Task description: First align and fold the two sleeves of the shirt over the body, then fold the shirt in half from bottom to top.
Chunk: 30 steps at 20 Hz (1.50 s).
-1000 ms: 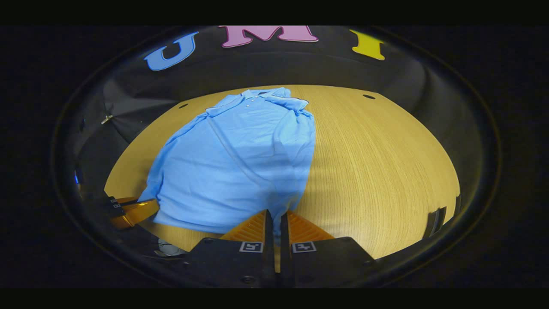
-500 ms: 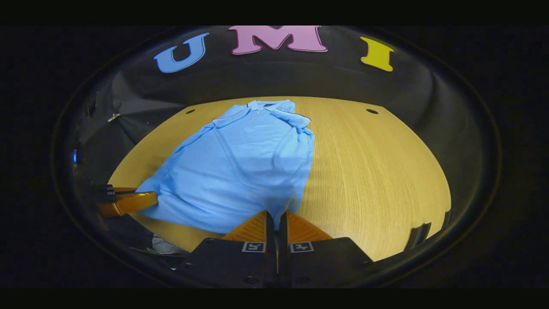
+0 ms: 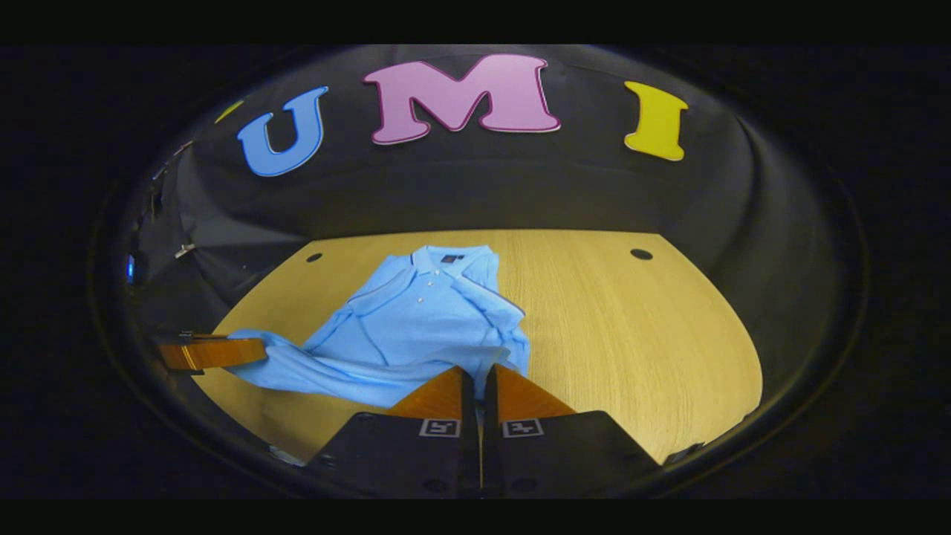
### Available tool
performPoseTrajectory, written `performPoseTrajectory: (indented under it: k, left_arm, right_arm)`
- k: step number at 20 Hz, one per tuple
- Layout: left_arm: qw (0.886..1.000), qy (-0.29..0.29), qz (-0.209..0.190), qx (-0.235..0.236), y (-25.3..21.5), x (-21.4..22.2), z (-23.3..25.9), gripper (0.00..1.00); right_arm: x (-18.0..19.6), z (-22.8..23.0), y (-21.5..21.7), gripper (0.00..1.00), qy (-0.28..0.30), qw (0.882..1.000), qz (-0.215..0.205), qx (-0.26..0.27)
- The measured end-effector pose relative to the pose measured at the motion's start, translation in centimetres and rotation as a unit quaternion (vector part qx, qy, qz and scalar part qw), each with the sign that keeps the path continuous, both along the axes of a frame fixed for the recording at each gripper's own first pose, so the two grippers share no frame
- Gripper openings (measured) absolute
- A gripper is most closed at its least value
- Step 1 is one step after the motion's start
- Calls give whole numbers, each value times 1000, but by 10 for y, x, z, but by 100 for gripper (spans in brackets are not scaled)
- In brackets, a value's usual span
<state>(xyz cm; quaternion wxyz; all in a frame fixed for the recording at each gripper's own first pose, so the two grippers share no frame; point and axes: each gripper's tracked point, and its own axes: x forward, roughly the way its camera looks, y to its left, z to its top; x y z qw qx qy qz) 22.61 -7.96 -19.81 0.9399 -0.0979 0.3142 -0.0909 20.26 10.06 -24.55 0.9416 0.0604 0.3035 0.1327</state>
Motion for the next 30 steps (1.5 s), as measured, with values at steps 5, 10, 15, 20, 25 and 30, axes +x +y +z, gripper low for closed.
performPoseTrajectory:
  k: [5, 10, 15, 20, 25, 30]
  left_arm:
    - [999, -32, 6, 7, 8, 86, 24, 6]
    - [998, -55, 2, 39, 17, 183, 16, 6]
    - [997, -68, -9, 48, 19, 269, 2, 6]
    - [995, -73, -28, 54, 20, 335, -19, 6]
    - [989, -57, -31, 136, 34, 363, -52, 15]
    - [983, -87, 11, 159, 52, 357, -32, 84]
  right_arm:
    - [86, 22, 16, 6, -42, 999, 5, 13]
    - [169, 25, 28, 6, -67, 998, 4, 19]
    - [243, 14, 34, 6, -77, 997, -4, 16]
    - [296, -11, 38, 5, -71, 997, -14, 9]
    - [312, -65, 47, 0, -26, 1000, -15, 7]
    - [311, -56, 23, 40, -44, 998, -29, -26]
